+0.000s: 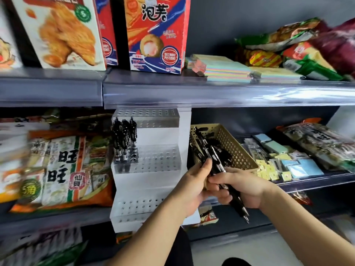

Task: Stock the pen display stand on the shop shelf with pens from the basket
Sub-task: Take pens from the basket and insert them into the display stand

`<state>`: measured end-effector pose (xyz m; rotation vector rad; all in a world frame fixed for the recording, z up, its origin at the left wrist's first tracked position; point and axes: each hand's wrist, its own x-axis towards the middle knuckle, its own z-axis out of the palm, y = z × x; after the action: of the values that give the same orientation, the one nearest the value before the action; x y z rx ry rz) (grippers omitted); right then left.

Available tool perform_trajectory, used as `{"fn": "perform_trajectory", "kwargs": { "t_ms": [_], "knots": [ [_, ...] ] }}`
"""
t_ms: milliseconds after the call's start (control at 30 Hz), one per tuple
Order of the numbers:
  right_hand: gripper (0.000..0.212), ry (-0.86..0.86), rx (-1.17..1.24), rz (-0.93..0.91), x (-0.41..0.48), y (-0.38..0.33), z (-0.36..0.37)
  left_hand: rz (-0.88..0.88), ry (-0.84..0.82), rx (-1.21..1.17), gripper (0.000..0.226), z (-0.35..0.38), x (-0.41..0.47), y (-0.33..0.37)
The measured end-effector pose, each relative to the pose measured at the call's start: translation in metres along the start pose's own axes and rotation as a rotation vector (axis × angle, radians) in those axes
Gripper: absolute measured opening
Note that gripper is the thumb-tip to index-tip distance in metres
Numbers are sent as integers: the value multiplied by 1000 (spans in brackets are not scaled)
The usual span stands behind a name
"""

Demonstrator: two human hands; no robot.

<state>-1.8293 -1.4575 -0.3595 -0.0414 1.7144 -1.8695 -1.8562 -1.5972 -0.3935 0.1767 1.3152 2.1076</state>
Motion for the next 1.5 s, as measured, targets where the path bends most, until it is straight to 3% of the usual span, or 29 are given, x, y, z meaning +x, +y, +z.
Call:
{"fn": "perform_trajectory", "kwargs": {
  "t_ms": [133,367,567,733,867,1000,1400,1500],
  "knots": [
    [22,-78,167,27,5,11,12,17,-11,-27,47,-5,-16,0],
    [24,20,254,-8,14,4,55,149,369,99,33,-11,-37,7],
    [34,53,200,-3,22,-4,75,359,493,191,32,-21,-57,16],
    [34,65,188,-32,35,-6,82,396,694,53,25,-38,-60,27],
    [22,286,142,-119,55,-5,81,474,701,-43,20,-55,-61,42],
    [27,391,155,-136,74,-13,86,454,782,9,18,-75,-67,51],
    [27,350,329,-331,123,-28,107,426,849,79,20,-120,-80,48],
    [13,408,294,-323,126,-32,108,426,882,83,19,-128,-76,49]
  ]
}}
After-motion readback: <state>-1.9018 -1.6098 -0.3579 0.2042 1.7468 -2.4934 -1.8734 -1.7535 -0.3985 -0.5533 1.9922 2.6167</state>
